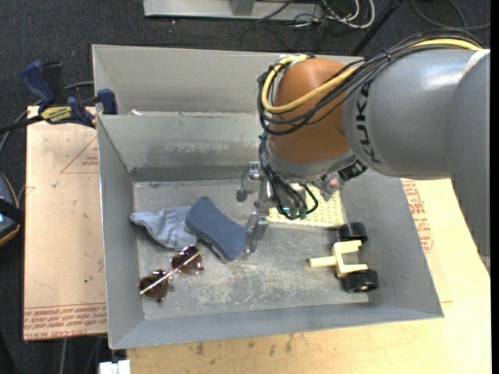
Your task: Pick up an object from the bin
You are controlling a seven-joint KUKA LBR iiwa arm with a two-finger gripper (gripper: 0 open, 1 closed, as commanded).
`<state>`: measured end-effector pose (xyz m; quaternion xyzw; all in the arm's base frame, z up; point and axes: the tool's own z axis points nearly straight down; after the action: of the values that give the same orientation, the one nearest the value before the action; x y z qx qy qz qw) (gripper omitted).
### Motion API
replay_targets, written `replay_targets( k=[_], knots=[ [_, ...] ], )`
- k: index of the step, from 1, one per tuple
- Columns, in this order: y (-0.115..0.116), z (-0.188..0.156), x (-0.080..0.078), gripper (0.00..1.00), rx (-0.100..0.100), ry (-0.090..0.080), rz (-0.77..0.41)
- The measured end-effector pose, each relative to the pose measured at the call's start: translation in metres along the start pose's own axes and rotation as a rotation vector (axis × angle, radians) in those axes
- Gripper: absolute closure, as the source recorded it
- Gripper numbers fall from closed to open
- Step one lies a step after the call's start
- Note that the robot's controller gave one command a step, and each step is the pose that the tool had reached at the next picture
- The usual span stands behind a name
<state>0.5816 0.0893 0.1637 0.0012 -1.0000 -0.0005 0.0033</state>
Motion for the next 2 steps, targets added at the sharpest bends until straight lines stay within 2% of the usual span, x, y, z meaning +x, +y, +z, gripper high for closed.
replay_targets(
  k=[1, 2],
  knots=[
    [0.0, -0.004, -0.002, 0.0, -0.001, -0.007, 0.002],
    [0.013, 0.014, -0.018, 0.0, 0.001, -0.017, -0.058]
  ],
)
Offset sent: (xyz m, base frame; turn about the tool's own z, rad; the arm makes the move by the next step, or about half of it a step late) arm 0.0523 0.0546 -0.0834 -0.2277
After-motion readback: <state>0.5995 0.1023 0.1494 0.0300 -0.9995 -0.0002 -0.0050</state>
